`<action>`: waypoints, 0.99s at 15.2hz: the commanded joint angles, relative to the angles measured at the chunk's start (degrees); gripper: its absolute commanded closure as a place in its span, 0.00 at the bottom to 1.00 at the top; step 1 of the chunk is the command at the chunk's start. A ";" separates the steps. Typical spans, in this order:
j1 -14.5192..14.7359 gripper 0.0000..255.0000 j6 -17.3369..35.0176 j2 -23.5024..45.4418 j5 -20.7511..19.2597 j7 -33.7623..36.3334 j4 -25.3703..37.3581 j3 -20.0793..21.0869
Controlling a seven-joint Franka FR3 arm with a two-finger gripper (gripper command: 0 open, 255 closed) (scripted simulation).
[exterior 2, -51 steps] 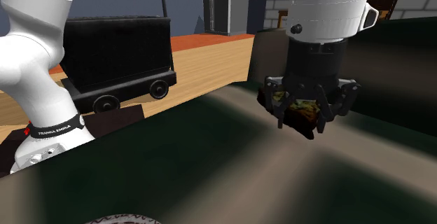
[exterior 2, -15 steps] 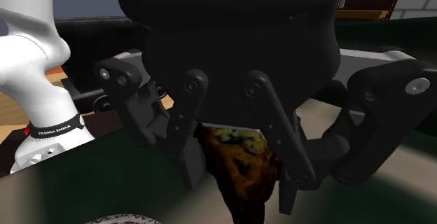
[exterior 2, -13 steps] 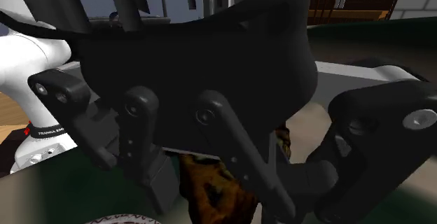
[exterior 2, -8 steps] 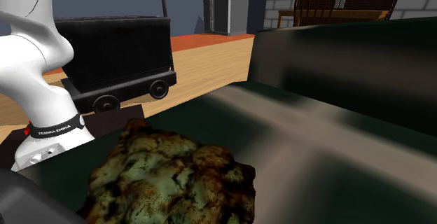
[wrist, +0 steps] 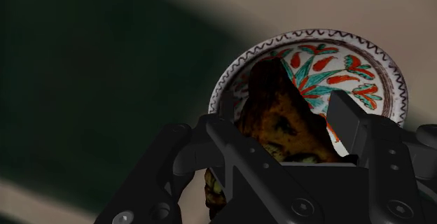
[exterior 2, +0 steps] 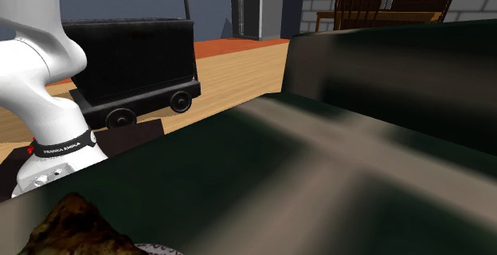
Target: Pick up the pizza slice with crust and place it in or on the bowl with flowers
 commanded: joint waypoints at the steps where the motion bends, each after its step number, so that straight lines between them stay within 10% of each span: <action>1: 0.04 1.00 1.37 0.30 0.35 -0.51 -1.24 0.17; 15: 0.33 1.00 5.74 1.47 1.66 -1.82 -5.05 0.93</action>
